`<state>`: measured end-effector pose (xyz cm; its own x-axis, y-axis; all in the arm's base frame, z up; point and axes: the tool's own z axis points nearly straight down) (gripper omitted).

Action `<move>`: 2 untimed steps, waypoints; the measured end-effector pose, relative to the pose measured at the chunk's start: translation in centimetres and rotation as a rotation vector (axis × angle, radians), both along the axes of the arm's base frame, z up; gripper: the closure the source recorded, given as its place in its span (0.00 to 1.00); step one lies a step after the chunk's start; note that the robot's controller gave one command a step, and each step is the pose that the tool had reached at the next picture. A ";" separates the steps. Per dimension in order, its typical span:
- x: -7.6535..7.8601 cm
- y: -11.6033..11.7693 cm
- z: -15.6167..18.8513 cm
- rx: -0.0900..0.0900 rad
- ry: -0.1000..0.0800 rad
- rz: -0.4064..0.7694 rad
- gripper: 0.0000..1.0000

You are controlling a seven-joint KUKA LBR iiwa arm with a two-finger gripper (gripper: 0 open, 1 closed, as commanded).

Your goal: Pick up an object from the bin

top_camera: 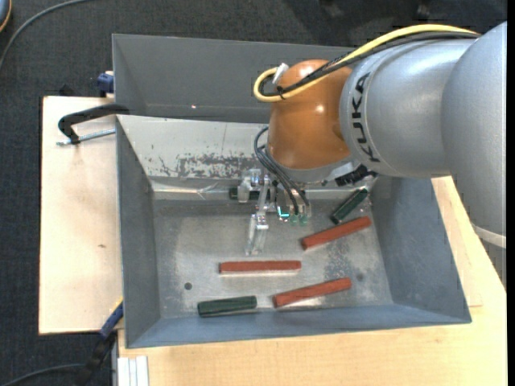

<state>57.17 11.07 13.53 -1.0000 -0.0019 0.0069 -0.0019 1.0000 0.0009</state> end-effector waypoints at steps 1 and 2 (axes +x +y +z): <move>-4.0 -7.1 -6.8 -0.003 0.001 0.113 0.00; -3.7 -6.7 -6.5 0.001 -0.007 0.116 1.00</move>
Offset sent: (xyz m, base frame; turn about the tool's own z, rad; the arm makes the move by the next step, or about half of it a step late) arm -0.0380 -0.0680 -0.0653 -0.1172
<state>53.44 4.32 7.06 -0.9931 -0.1174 -0.0005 -0.1174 0.9931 0.0012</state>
